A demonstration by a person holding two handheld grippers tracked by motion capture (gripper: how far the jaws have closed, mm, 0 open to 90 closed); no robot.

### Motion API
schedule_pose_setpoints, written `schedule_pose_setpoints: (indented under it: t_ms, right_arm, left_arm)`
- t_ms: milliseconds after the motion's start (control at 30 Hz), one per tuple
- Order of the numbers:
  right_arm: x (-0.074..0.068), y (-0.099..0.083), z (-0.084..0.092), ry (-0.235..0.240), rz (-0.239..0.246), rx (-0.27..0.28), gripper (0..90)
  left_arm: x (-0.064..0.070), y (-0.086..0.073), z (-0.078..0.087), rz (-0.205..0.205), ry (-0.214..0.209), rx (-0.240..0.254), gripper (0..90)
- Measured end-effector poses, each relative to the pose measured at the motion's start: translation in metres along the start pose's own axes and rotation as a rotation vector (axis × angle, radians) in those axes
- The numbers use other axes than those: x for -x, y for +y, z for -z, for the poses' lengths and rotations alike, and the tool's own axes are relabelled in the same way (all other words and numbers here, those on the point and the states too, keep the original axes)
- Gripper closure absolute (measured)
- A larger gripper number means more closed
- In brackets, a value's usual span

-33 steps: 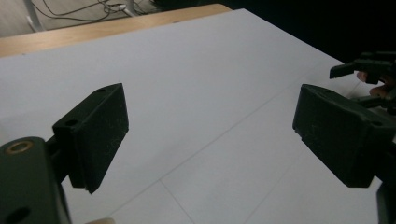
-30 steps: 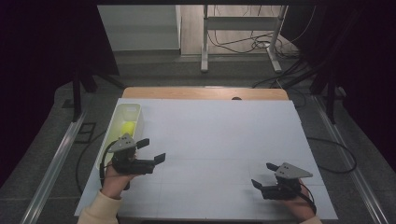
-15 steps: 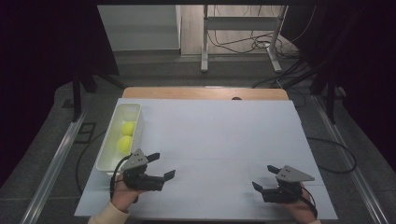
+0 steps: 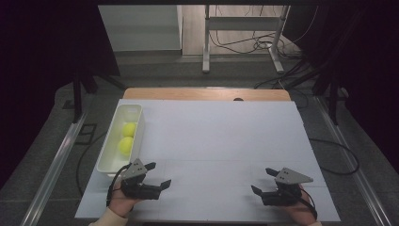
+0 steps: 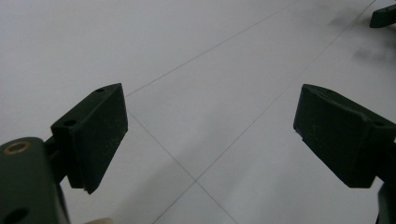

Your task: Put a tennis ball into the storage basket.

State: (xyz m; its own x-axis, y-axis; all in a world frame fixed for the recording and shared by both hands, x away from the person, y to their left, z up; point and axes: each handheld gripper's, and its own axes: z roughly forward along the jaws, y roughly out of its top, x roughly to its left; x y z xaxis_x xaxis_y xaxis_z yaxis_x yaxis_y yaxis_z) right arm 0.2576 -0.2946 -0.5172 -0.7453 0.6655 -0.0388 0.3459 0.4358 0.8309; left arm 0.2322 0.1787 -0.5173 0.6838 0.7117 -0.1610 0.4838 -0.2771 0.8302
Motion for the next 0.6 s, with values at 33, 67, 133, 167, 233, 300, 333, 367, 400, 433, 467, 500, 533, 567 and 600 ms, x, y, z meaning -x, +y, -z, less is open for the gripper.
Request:
schedule_pose_setpoints:
  t_ms: [33, 67, 133, 167, 233, 300, 333, 367, 400, 433, 467, 500, 533, 567, 600]
  right_arm:
    - [0.0001, -0.0001, -0.0003, 0.001, 0.002, 0.0, 14.6]
    - [0.0001, -0.0001, -0.0003, 0.001, 0.002, 0.0, 14.6]
    - [0.0001, -0.0003, -0.0003, 0.002, 0.002, -0.001, 14.6]
    - [0.0002, -0.0004, 0.0, 0.003, 0.004, -0.002, 14.6]
    - [0.0002, -0.0005, 0.0004, 0.003, 0.005, -0.002, 14.6]
    - [0.0003, -0.0004, 0.0008, -0.001, 0.007, -0.006, 14.6]
    - [0.0003, -0.0005, 0.001, -0.001, 0.008, -0.006, 14.5]
    - [0.0003, -0.0003, 0.0015, -0.005, 0.01, -0.01, 14.6]
    - [0.0003, -0.0004, 0.0017, -0.005, 0.011, -0.01, 14.5]
    - [0.0004, -0.0007, 0.0013, 0.003, 0.006, -0.001, 14.5]
    - [0.0005, -0.0008, 0.0014, 0.003, 0.007, 0.0, 14.5]
    - [0.0008, -0.001, 0.0018, 0.003, 0.007, 0.001, 14.5]
    - [0.0011, -0.0011, 0.0023, 0.005, 0.008, 0.0, 14.5]
    - [0.0012, -0.0011, 0.0026, 0.003, 0.009, 0.0, 14.5]
    - [0.0014, -0.0011, 0.0032, -0.003, 0.011, -0.003, 14.5]
  left_arm:
    - [0.0003, -0.0001, 0.0002, -0.004, 0.006, 0.004, 11.4]
    - [0.0006, 0.0, 0.0002, -0.006, 0.009, 0.006, 11.4]
    - [0.0006, 0.0, -0.0003, -0.006, 0.008, 0.004, 11.5]
    - [0.0007, -0.0002, -0.0008, -0.005, 0.01, 0.003, 11.4]
    - [0.0004, -0.0007, -0.0018, -0.003, 0.009, -0.003, 11.3]
    - [0.0005, -0.0008, -0.0023, -0.002, 0.01, -0.005, 11.2]
    - [0.0006, -0.0008, -0.0026, -0.001, 0.009, -0.005, 11.2]
    - [0.0009, -0.0008, -0.0026, -0.003, 0.012, -0.003, 11.2]
    - [0.0011, -0.0006, -0.0027, -0.004, 0.015, -0.001, 11.2]
    - [0.0011, -0.0005, -0.0027, -0.004, 0.014, -0.001, 11.2]
    - [0.001, -0.0005, -0.0029, -0.002, 0.012, 0.0, 11.2]
    - [0.0009, -0.0005, -0.0033, 0.0, 0.011, -0.002, 11.2]
    - [0.0009, -0.0006, -0.0037, 0.001, 0.01, -0.003, 11.2]
    - [0.001, -0.0009, -0.0044, 0.001, 0.01, -0.004, 11.2]
    - [0.0012, -0.0011, -0.0052, 0.001, 0.008, -0.007, 11.2]
